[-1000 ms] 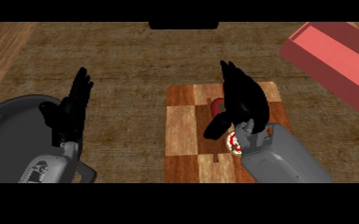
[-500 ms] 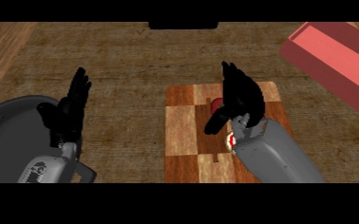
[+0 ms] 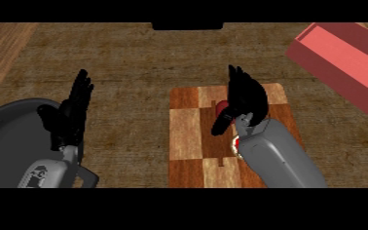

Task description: Pick the tomato from the cutting board and place it in the cardboard box

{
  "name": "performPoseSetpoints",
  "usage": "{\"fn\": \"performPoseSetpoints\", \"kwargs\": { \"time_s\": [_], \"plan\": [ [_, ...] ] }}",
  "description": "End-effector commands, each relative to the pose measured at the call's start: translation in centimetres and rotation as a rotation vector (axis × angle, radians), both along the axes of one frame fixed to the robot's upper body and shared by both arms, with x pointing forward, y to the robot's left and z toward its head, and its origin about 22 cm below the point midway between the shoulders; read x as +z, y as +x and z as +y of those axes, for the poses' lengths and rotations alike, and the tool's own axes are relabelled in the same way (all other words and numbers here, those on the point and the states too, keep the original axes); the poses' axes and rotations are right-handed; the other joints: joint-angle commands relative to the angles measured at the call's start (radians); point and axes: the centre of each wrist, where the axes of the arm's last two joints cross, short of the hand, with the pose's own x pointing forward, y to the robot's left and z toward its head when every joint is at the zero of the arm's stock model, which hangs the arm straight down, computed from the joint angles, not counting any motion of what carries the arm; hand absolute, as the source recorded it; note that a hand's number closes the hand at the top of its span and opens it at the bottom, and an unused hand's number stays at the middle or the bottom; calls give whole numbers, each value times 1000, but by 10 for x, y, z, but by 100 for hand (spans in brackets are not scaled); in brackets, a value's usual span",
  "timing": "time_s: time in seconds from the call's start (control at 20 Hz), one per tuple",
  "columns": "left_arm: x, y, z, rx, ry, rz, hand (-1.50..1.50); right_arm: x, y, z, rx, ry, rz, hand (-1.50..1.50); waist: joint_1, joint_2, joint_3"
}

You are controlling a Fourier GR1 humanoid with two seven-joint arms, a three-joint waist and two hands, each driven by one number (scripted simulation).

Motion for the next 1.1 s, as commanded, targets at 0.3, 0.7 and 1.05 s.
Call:
{"fn": "performPoseSetpoints", "kwargs": {
  "time_s": [0.3, 0.7, 1.05],
  "plan": [
    [-25, -9, 12, 50, 24, 108, 0, -24, 7, 6, -93, -71, 119, -150, 9, 13, -17],
    [-34, -19, 18, 76, 22, 113, 0, -37, 7, -1, -102, -70, 106, -150, 7, 11, -17],
    [-42, -16, 15, 64, 32, 123, 0, -40, 17, 0, -15, -48, 94, 150, 7, 14, -17]
  ]
}}
